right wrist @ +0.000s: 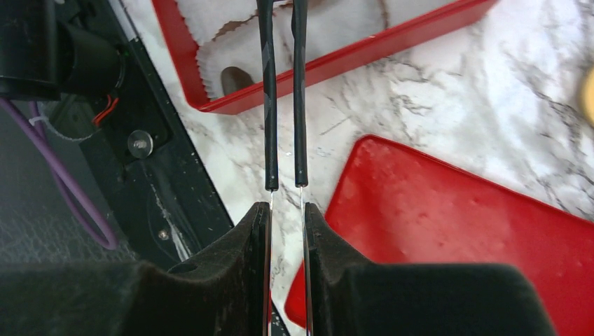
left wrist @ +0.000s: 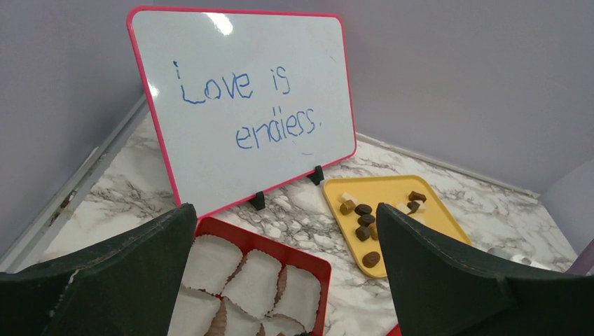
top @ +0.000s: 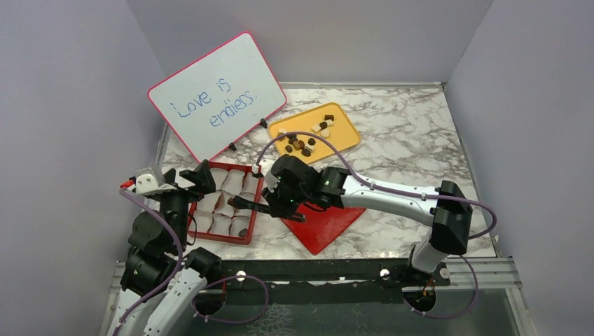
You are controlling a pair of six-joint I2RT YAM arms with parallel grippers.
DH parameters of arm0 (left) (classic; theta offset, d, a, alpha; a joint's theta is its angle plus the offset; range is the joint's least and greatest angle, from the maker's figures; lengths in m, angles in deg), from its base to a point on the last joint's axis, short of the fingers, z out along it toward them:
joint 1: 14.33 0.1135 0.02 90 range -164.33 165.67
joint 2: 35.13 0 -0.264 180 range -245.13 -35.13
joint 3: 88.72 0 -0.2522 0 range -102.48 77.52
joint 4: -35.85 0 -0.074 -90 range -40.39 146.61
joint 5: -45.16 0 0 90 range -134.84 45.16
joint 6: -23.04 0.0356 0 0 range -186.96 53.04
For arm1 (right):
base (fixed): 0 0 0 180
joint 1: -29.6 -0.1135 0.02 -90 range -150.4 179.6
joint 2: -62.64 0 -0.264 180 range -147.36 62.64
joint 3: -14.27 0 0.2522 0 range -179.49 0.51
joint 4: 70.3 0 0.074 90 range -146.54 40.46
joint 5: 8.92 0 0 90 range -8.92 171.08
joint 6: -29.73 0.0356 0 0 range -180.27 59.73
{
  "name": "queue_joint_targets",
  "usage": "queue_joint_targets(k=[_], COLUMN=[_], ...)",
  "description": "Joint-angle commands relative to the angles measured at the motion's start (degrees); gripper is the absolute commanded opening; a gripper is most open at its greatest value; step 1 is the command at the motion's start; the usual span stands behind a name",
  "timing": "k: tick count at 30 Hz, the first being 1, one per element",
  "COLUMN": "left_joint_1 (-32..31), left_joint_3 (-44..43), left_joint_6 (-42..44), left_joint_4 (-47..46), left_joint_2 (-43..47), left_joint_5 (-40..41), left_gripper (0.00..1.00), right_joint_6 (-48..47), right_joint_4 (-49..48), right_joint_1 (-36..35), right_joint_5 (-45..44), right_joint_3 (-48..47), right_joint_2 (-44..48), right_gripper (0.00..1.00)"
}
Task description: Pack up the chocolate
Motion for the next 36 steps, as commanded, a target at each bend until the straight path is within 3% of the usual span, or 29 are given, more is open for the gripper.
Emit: queue_joint_targets(k=[1,20,36], left_joint_1=[0.0,0.0,0.0], left_joint_3=[0.6,0.8,0.8], left_joint_6=[0.4,0.5,0.5], left_joint_4=[-0.8,-0.8,-1.1], left_joint_2=[1.6,3.0,2.7], left_joint_5=[3.0,4.5,4.4], left_gripper=[0.99,0.99,0.99], right_joint_6=[-0.8,-2.4,-2.9], right_joint_4=[-1.4,0.2,2.1], right_joint_1=[-2.3,-4.9,-6.1], right_joint_5=[1.8,5.6,4.6], right_joint_3=[-3.4,-10.0,-11.2], right_joint_2=[-3.0,-11.9,-13.5], right_gripper=[0.17,0.19,0.24])
